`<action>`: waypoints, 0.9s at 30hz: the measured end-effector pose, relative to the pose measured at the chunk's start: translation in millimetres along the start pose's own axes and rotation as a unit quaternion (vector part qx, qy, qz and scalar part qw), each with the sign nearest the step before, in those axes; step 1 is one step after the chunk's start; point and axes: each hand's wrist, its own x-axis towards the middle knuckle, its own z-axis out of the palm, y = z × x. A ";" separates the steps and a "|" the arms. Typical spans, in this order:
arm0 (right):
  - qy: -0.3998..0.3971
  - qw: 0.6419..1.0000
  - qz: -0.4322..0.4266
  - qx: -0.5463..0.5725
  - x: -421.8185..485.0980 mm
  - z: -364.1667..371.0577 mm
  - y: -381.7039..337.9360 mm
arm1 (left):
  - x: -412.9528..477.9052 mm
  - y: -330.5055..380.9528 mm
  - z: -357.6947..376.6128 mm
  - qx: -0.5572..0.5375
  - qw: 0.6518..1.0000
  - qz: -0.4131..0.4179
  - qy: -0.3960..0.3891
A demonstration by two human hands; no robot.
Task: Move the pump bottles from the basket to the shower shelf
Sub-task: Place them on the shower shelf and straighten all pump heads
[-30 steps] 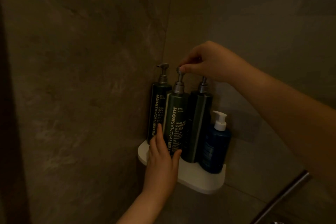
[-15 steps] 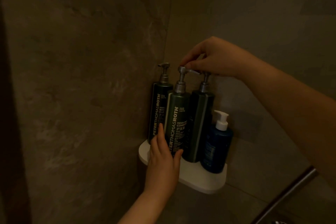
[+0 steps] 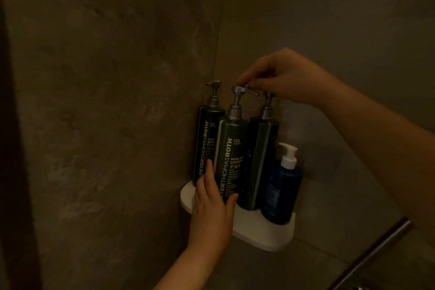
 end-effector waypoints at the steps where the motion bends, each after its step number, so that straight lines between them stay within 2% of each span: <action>1: -0.005 1.000 -0.012 0.001 -1.6 0.3 0.7 | 0.1 -0.1 0.3 -0.002 1.000 -0.001 0.000; 14: 0.019 0.998 -0.062 -0.006 -2.9 7.3 4.6 | -0.9 0.1 1.0 0.007 1.000 0.010 0.012; 27: 0.061 0.991 -0.090 -0.080 -1.2 13.3 0.9 | -0.4 1.1 0.5 0.007 1.000 0.007 0.014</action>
